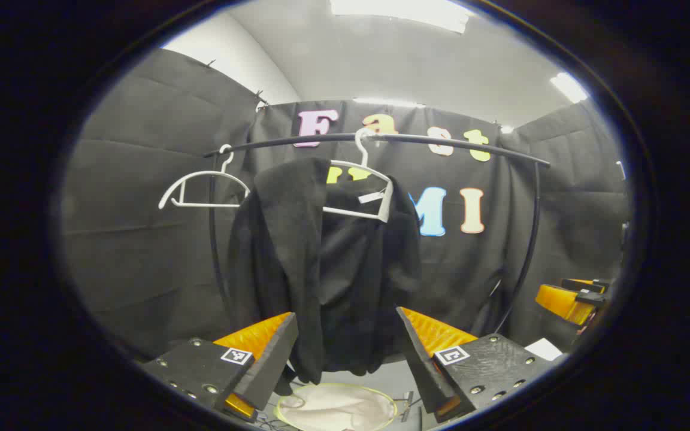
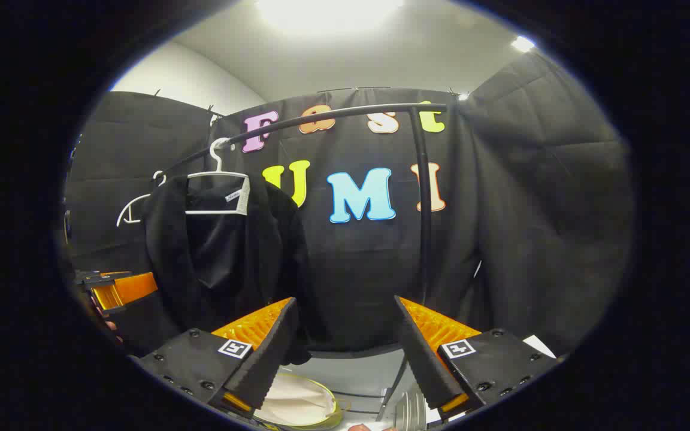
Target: Grasp the clothes on the hanger with both hands and then place them into the laundry hamper below.
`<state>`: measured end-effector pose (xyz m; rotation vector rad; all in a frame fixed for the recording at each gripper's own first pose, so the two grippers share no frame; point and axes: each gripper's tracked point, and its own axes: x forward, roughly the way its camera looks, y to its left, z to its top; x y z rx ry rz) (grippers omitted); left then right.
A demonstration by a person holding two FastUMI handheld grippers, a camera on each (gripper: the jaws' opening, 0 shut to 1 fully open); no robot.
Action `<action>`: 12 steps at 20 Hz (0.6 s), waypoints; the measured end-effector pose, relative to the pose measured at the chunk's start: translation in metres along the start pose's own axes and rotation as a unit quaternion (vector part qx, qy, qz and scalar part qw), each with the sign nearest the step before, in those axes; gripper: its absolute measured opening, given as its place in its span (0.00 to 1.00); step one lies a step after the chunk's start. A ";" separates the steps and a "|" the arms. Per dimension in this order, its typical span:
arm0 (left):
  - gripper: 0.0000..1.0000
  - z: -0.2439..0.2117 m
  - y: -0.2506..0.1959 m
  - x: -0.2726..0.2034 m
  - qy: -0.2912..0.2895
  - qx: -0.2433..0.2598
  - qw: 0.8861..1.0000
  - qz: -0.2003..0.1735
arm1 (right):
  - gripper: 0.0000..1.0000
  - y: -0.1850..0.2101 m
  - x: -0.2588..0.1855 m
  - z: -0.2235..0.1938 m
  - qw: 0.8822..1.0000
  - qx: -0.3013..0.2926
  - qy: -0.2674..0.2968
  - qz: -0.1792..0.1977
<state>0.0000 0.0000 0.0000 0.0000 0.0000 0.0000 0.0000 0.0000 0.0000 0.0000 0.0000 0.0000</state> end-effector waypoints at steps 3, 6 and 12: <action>0.92 0.006 -0.011 -0.003 -0.014 -0.017 0.999 -0.034 | 0.97 -0.001 0.004 0.003 1.000 -0.016 -0.016 -0.012; 0.92 0.008 -0.009 -0.006 0.004 -0.005 0.999 -0.041 | 0.97 0.012 -0.007 -0.004 1.000 -0.021 -0.008 0.010; 0.92 0.017 0.001 -0.026 -0.016 0.010 0.999 -0.033 | 0.97 0.009 -0.009 -0.009 1.000 0.003 0.001 0.009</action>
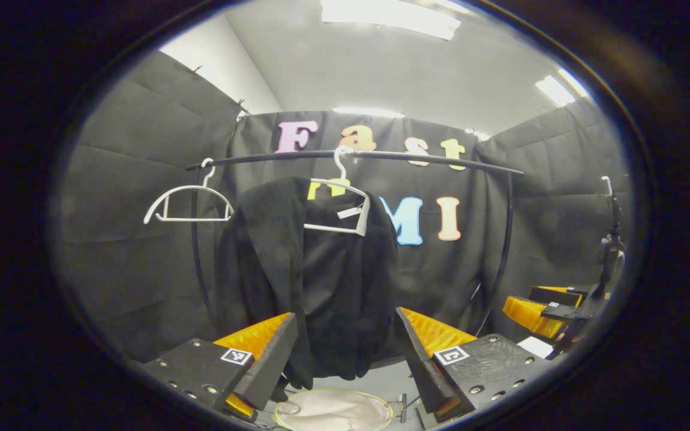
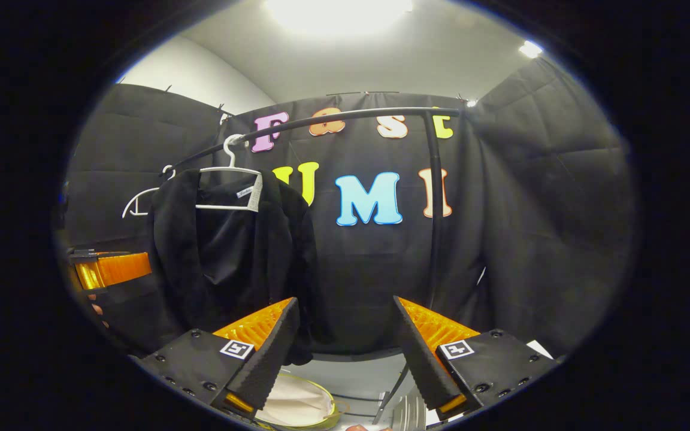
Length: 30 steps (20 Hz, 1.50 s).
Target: Grasp the clothes on the hanger with both hands and then place them into the laundry hamper below.
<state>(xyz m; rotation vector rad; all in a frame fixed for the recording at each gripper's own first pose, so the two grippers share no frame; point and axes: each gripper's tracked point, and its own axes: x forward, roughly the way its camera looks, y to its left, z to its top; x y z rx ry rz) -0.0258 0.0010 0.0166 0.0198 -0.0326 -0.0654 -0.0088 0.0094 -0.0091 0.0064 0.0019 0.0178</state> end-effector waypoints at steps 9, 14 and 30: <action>0.92 -0.005 0.039 -0.020 0.007 -0.007 0.998 0.059 | 0.96 0.009 -0.006 -0.007 1.000 0.013 0.014 -0.001; 0.92 0.006 0.054 -0.017 0.006 -0.003 0.998 0.069 | 0.93 0.020 0.002 0.012 1.000 0.024 0.007 -0.005; 0.92 0.048 0.091 0.054 -0.009 -0.028 0.989 0.142 | 0.94 0.074 0.096 0.068 0.996 0.018 -0.017 0.088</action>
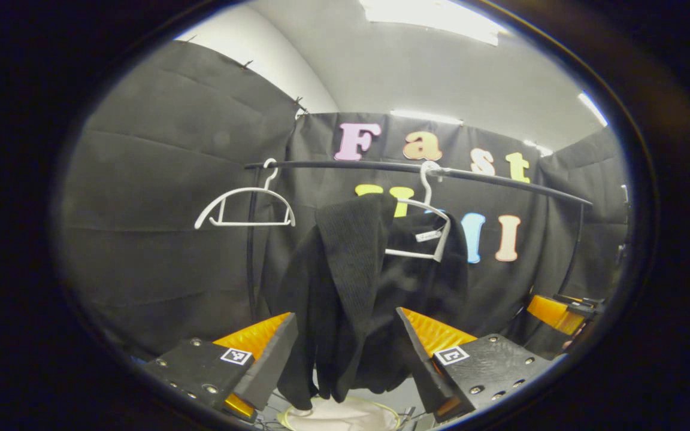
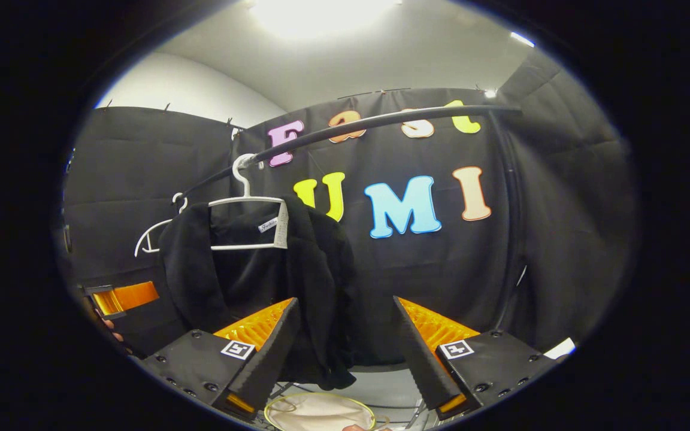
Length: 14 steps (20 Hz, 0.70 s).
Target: Grasp the clothes on the hanger with both hands and then place them into the laundry hamper below.
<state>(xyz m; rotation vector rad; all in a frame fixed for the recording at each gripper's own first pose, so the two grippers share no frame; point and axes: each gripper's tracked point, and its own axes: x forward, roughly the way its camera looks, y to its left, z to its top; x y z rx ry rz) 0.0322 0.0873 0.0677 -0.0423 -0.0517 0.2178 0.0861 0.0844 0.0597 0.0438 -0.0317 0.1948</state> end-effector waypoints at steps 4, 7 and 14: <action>0.92 0.002 -0.011 0.035 0.001 -0.004 1.000 0.021 | 0.94 0.003 0.034 -0.002 1.000 -0.003 0.003 0.031; 0.92 -0.002 -0.018 0.062 0.006 -0.011 0.999 0.038 | 0.96 0.003 0.057 -0.008 0.999 -0.003 0.012 0.052; 0.92 -0.010 -0.027 0.110 0.019 0.002 0.996 0.084 | 0.96 -0.006 0.108 -0.026 0.995 0.004 0.036 0.089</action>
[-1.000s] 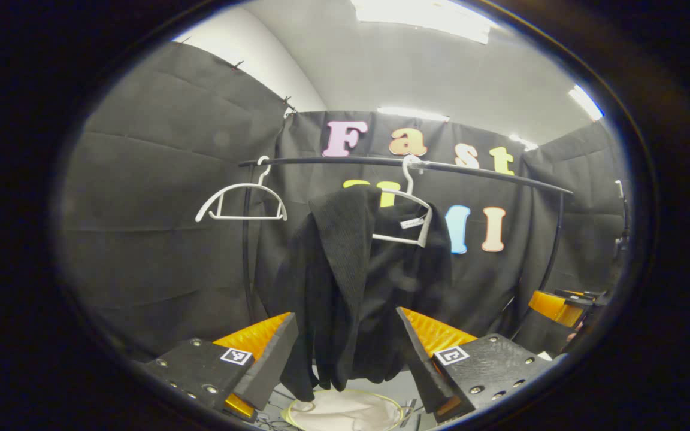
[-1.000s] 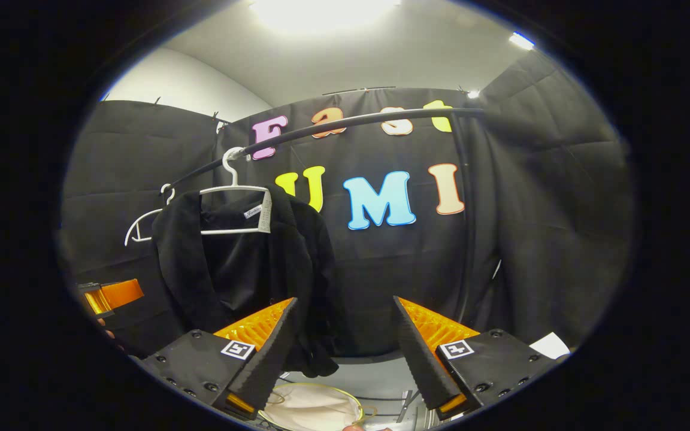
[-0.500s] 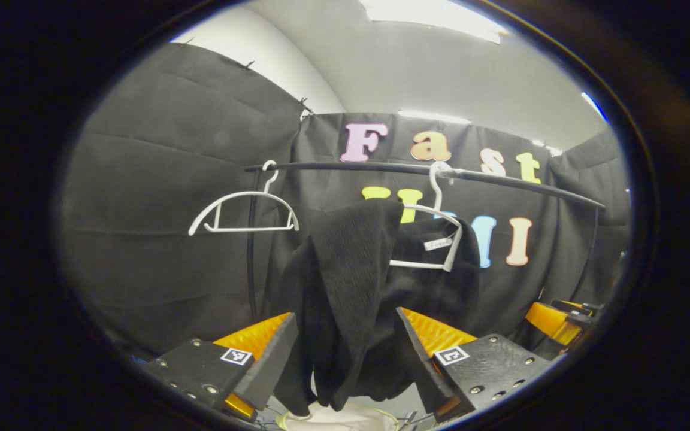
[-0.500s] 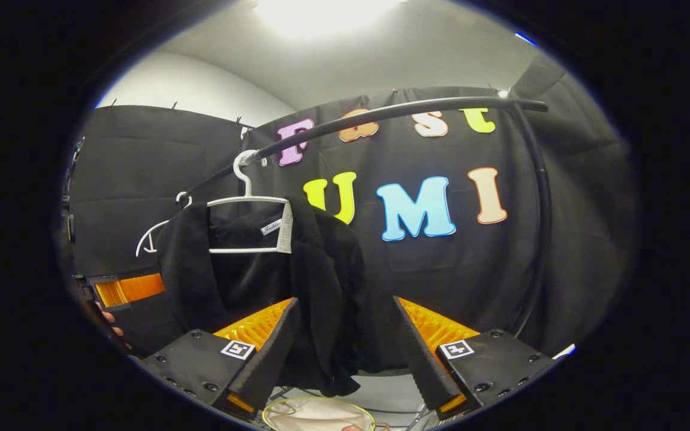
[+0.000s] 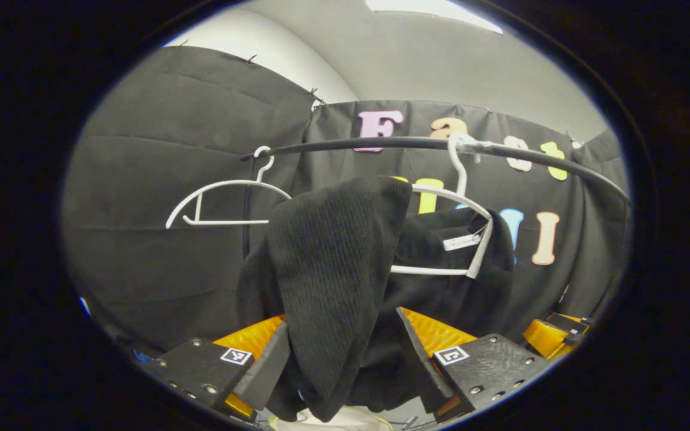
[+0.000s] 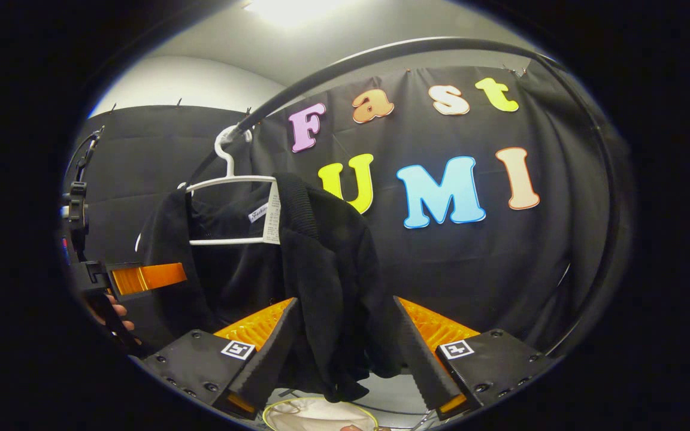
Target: Grasp the clothes on the hanger with both hands and then place them into the laundry hamper below.
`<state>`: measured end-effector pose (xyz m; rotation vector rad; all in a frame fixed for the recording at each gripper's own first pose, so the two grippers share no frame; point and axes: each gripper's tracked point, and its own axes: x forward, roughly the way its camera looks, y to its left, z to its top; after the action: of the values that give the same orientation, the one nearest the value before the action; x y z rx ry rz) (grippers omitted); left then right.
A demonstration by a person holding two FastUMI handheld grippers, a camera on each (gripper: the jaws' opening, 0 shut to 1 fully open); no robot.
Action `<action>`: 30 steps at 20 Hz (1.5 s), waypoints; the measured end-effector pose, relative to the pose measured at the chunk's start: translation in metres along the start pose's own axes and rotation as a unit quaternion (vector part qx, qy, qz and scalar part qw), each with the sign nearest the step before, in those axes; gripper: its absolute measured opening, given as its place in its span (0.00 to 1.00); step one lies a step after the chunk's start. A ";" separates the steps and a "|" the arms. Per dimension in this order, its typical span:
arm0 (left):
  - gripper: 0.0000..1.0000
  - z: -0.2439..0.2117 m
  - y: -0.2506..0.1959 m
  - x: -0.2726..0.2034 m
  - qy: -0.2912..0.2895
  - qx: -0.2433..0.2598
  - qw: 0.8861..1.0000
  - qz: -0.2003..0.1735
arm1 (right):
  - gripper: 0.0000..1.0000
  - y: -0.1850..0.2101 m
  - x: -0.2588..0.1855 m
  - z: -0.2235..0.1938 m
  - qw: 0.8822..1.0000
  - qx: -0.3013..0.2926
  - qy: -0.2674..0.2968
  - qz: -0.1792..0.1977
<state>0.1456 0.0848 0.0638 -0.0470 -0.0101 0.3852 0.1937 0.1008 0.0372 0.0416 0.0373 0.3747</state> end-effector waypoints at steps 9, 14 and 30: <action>0.92 0.000 0.008 0.036 -0.005 0.020 0.996 0.082 | 0.98 -0.003 0.027 -0.016 0.998 -0.007 0.019 0.051; 0.45 0.003 0.014 0.040 -0.007 0.025 0.995 0.101 | 0.98 0.000 0.034 -0.021 0.997 0.002 0.028 0.073; 0.01 0.036 -0.005 -0.004 -0.026 -0.013 0.998 -0.054 | 0.98 0.057 0.062 0.013 0.998 -0.046 -0.007 0.047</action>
<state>0.1428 0.0802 0.1001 -0.0612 -0.0696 0.2776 0.2313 0.1756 0.0515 -0.0441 0.0036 0.4700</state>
